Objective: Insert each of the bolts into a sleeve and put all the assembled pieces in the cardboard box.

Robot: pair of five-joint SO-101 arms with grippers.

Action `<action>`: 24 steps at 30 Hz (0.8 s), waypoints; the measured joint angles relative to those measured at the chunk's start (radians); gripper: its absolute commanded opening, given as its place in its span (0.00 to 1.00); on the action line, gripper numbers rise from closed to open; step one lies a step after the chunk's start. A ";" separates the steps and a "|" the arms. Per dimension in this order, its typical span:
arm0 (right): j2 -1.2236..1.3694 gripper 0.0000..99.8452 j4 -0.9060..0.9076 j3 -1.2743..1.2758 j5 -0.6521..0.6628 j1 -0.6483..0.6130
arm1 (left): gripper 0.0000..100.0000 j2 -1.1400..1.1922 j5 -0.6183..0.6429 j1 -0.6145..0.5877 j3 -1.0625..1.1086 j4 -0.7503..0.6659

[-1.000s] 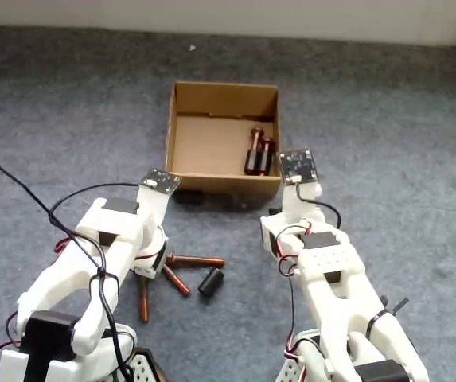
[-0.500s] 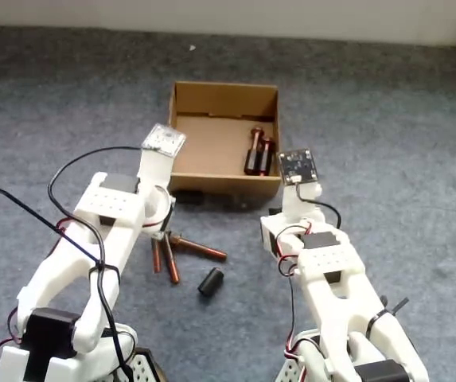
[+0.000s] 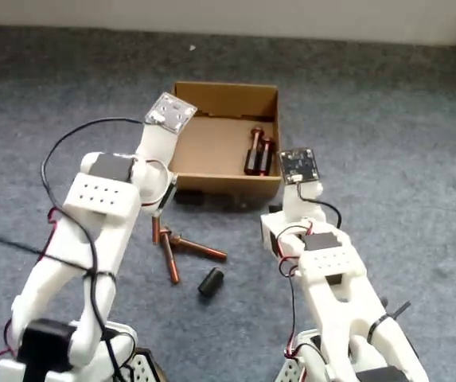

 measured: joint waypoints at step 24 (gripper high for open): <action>-1.185 0.01 0.035 0.506 0.000 -0.364 | 0.00 -0.752 0.170 0.011 0.190 -0.143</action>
